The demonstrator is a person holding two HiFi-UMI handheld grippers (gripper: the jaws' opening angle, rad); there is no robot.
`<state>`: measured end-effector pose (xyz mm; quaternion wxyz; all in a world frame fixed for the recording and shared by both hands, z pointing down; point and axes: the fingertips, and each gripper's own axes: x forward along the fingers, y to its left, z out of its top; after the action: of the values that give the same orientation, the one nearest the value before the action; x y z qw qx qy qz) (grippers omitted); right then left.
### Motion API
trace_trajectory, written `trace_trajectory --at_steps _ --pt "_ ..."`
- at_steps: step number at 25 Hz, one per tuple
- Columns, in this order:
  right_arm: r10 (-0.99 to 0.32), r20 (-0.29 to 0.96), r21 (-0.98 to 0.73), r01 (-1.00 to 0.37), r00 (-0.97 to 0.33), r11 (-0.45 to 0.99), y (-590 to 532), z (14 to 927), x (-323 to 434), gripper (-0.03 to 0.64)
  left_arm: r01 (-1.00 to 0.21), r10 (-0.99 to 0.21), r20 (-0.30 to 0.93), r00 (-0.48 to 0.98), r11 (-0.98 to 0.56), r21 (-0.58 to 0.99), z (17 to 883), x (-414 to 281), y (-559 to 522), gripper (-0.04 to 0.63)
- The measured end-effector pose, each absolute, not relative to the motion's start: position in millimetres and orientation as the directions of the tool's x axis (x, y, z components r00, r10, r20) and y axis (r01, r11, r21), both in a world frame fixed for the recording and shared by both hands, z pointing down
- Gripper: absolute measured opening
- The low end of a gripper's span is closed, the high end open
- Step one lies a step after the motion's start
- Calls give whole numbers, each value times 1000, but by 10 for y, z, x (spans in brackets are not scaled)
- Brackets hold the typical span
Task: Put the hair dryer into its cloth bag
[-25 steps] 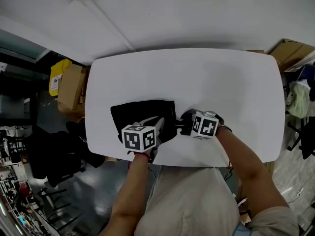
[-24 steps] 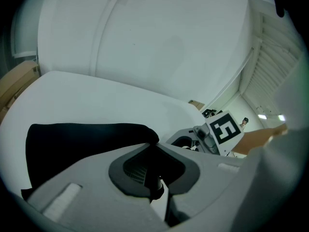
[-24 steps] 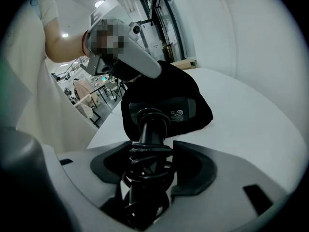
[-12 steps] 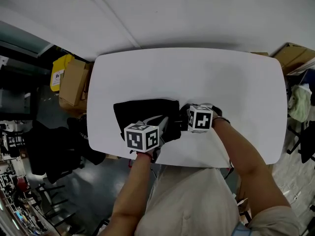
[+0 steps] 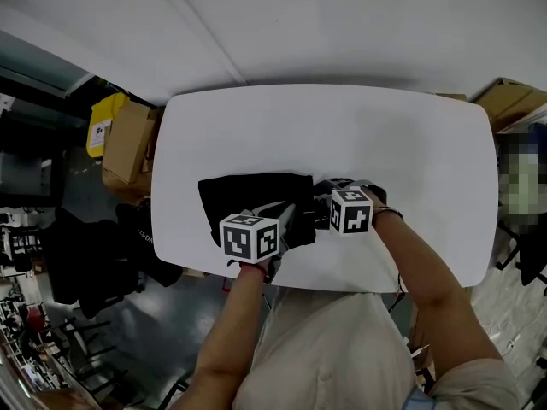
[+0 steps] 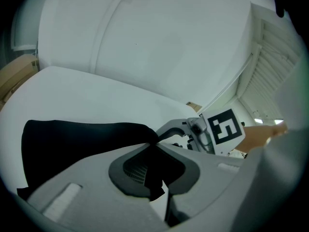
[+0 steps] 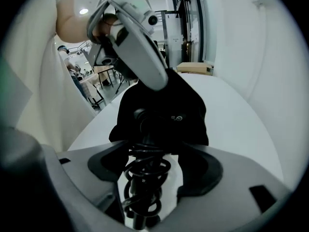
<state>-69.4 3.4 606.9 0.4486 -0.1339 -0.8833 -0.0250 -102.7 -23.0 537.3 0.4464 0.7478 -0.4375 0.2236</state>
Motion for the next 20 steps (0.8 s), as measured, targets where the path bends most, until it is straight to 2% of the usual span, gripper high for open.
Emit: trace_trajectory --at_steps 4,7,16,17,19,20 --pt "112 750 -30 136 -652 990 -88 5794 -406 314 -854 -451 726 519 -222 471 5371 -1012 -232 28" --pt "41 743 -10 51 -668 999 -86 5773 -47 313 -853 -448 728 519 -224 471 5377 -1007 -217 28" --pt "-62 757 56 -30 -651 998 -95 6014 344 310 -862 -435 746 505 -217 457 5411 -1026 -209 28" --pt "-71 751 72 -25 -656 997 -109 6005 326 299 -864 -434 748 503 -216 455 5411 -1031 -204 28" --pt "-79 743 104 -3 -665 995 -128 5986 281 185 -866 -432 751 499 -215 452 5409 -1038 -195 28" --pt "-75 744 114 16 -664 993 -125 5989 262 160 -867 -432 752 498 -215 450 5409 -1039 -190 28"
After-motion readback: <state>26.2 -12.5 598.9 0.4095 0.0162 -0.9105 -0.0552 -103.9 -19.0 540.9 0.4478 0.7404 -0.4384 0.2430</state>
